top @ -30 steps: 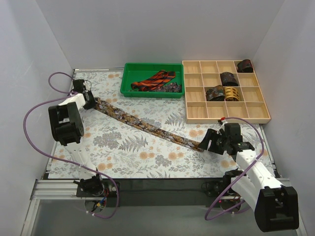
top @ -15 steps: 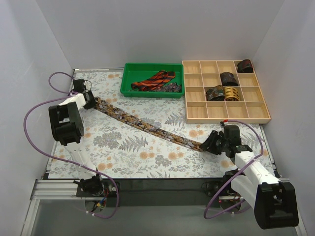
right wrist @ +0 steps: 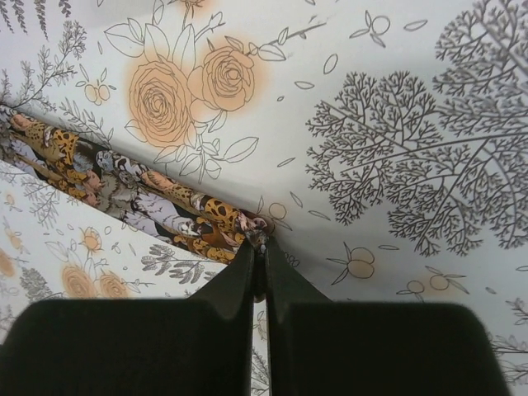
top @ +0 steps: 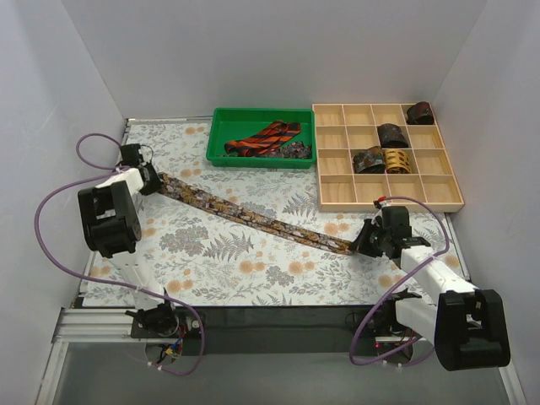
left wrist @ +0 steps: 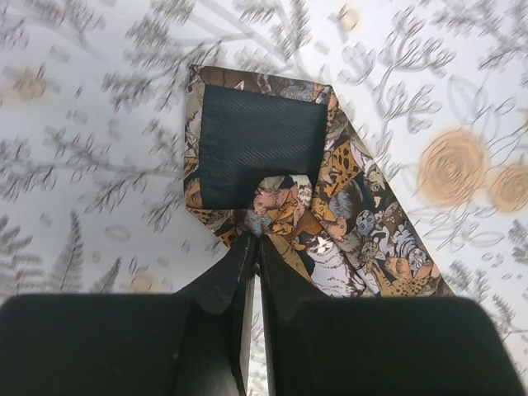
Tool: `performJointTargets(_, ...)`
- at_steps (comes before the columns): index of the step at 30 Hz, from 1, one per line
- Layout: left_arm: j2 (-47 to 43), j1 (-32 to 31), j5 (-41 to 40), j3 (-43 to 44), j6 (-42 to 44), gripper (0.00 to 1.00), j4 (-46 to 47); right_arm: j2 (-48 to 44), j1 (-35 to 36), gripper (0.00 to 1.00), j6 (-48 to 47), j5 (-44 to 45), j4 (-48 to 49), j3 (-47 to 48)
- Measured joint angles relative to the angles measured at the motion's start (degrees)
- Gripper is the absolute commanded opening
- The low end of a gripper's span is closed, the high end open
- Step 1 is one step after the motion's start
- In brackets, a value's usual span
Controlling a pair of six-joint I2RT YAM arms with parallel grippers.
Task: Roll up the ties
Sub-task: Flatten the tie
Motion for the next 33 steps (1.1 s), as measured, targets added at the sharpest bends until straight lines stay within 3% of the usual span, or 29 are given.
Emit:
performJointTargets(8, -5.9, 1.7, -2.5, -6.2, -1.0, 0.12, -2.9, 6.0, -0.3, 0.11, -8.3, 1.4, -1.6, 5.5)
performJointTargets(12, -6.6, 3.3, -2.8, -7.3, -1.4, 0.18, -3.1, 7.0, -0.3, 0.23, -9.7, 2.5, -1.7, 6.8)
performJointTargets(14, -7.1, 3.8, -3.1, -7.8, -1.2, 0.32, -3.1, 6.7, -0.3, 0.3, -9.9, 2.8, -1.9, 6.9)
performJointTargets(16, -7.9, 4.2, -2.8, -8.5, -1.4, 0.39, -3.2, 6.0, -0.3, 0.42, -10.0, 2.9, -2.4, 6.9)
performJointTargets(19, -9.8, 4.2, -2.2, -9.1, -1.1, 0.46, -3.2, 4.0, -0.3, 0.5, -9.6, 2.3, -2.9, 6.9)
performJointTargets(21, -11.6, 4.0, -1.2, -9.2, -0.9, 0.54, -3.1, 2.4, -0.3, 0.51, -9.3, 1.9, -2.9, 6.9)
performJointTargets(24, -16.3, 2.4, -0.1, -10.4, 0.2, 0.7, -3.1, 0.2, -0.3, 0.66, -8.8, 1.5, -3.1, 6.9)
performJointTargets(26, -20.2, -0.7, 0.2, -11.1, 2.1, 0.8, -3.0, -0.8, -0.3, 0.71, -9.1, 1.6, -3.7, 7.0)
performJointTargets(29, -24.9, -10.4, 1.1, -11.2, 7.1, 0.82, -1.9, -1.6, -0.3, 0.76, -9.6, 1.4, -5.0, 7.0)
performJointTargets(33, -27.0, -28.0, 7.2, -10.8, 17.0, 0.84, -0.1, -2.8, -0.3, 0.81, -9.9, 0.5, -7.1, 7.2)
